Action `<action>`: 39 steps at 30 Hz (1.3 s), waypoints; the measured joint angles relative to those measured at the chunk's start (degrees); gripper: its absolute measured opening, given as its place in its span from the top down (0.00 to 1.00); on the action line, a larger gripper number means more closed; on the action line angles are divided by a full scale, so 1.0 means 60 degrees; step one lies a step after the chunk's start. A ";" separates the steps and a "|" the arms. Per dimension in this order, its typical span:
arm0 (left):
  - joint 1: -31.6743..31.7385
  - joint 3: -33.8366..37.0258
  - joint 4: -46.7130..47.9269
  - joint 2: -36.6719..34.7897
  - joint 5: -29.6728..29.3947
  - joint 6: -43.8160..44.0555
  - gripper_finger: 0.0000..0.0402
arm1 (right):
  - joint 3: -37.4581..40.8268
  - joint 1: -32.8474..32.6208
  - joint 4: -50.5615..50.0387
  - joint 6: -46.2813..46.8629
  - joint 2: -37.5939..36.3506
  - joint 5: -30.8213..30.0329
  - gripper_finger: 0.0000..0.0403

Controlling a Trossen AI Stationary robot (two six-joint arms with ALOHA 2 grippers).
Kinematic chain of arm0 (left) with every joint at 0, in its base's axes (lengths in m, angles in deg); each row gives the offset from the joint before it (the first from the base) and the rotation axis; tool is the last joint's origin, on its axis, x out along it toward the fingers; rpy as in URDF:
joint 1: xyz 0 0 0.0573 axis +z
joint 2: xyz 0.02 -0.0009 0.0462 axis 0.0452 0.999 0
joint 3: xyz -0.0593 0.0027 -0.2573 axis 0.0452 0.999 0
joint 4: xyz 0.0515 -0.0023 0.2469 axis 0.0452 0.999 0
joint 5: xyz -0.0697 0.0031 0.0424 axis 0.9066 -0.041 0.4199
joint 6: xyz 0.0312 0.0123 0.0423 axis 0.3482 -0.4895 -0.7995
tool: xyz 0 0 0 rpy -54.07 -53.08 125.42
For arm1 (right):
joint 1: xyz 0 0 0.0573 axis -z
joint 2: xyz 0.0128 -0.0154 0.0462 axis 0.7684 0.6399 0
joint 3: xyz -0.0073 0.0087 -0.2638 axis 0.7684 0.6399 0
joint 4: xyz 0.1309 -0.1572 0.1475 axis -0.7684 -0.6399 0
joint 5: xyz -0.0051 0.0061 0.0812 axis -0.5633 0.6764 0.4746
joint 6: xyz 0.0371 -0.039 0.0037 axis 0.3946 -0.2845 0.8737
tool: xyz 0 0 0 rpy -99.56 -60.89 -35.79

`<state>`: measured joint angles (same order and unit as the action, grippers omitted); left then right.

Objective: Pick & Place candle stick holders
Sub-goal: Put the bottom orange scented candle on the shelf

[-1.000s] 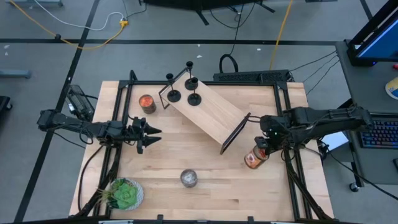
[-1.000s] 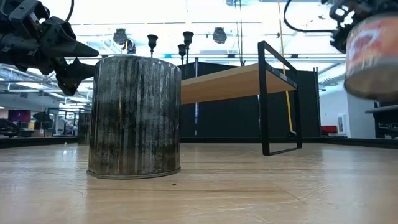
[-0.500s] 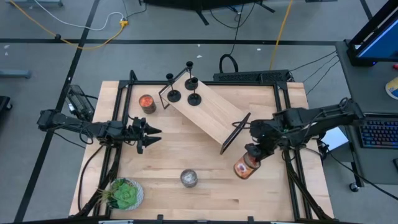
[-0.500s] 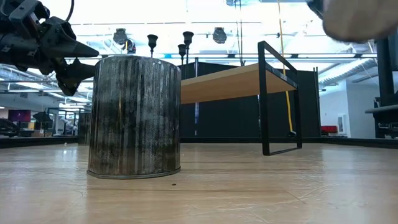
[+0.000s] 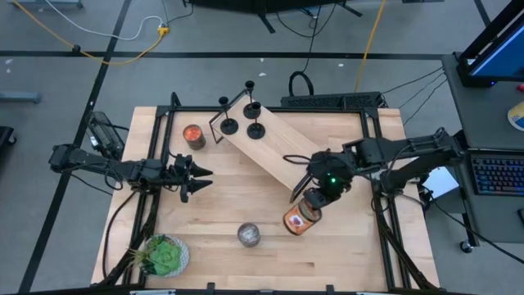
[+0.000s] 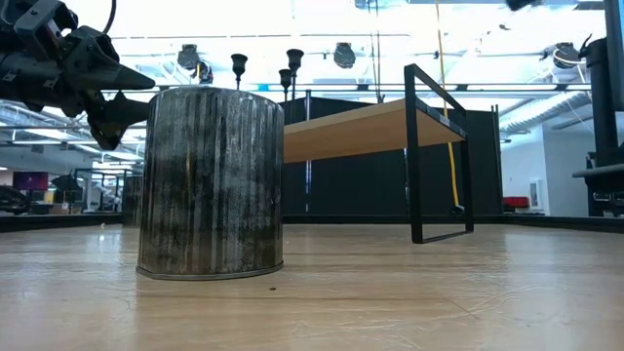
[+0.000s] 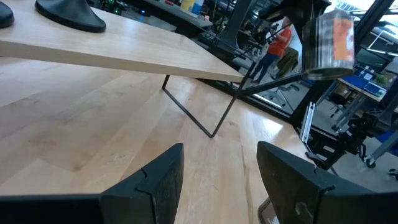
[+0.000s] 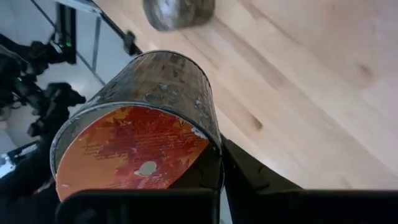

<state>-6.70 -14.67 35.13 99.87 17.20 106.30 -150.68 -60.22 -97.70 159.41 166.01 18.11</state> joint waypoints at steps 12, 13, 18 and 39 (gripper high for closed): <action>0.0002 0.0000 0.0000 0.0000 0.0000 0.0011 0.48 | -0.1444 0.1097 -0.0707 -0.1867 0.0173 -0.1244 1.00; 0.0002 0.0000 0.0000 0.0000 0.0000 0.0015 0.48 | -0.1581 0.1244 -0.0812 -0.2105 0.0159 -0.1396 1.00; 0.0000 0.0000 0.0000 0.0000 0.0000 0.0079 0.48 | -0.2207 0.2098 -0.1410 -0.3371 0.0159 -0.1936 1.00; 0.0000 0.0000 0.0000 0.0001 0.0001 0.0506 0.48 | -0.4944 0.4129 -0.4754 -0.7824 0.3133 -0.2337 1.00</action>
<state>-6.70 -14.67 35.13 99.87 17.21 109.34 -180.34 -35.45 -126.23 112.46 184.81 4.09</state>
